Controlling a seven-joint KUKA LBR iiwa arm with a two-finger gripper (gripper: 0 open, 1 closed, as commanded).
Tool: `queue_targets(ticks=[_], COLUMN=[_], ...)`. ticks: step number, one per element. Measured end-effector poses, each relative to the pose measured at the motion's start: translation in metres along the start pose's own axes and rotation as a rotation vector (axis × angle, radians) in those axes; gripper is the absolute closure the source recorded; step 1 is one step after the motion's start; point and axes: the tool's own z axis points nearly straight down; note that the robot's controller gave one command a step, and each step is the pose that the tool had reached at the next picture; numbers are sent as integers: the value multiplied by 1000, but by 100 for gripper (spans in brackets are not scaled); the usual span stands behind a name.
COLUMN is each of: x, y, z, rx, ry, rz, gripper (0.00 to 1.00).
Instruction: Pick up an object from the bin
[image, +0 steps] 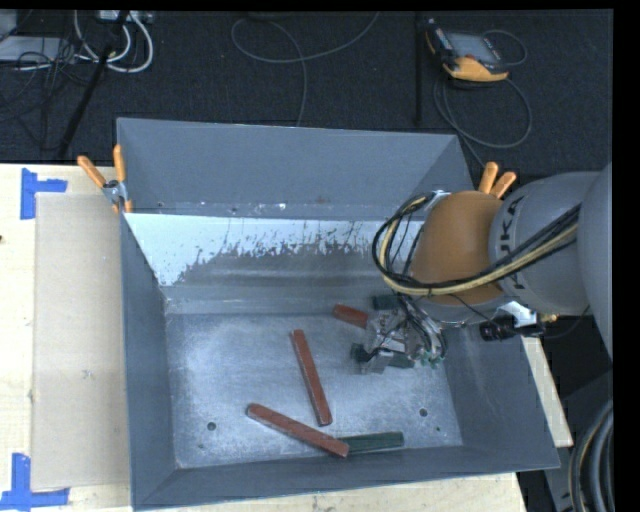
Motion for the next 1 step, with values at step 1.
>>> queue_targets(ticks=[1], x=[-10], y=[26], z=[-129], rx=[0], ry=[-3], rz=[-307], gripper=[100])
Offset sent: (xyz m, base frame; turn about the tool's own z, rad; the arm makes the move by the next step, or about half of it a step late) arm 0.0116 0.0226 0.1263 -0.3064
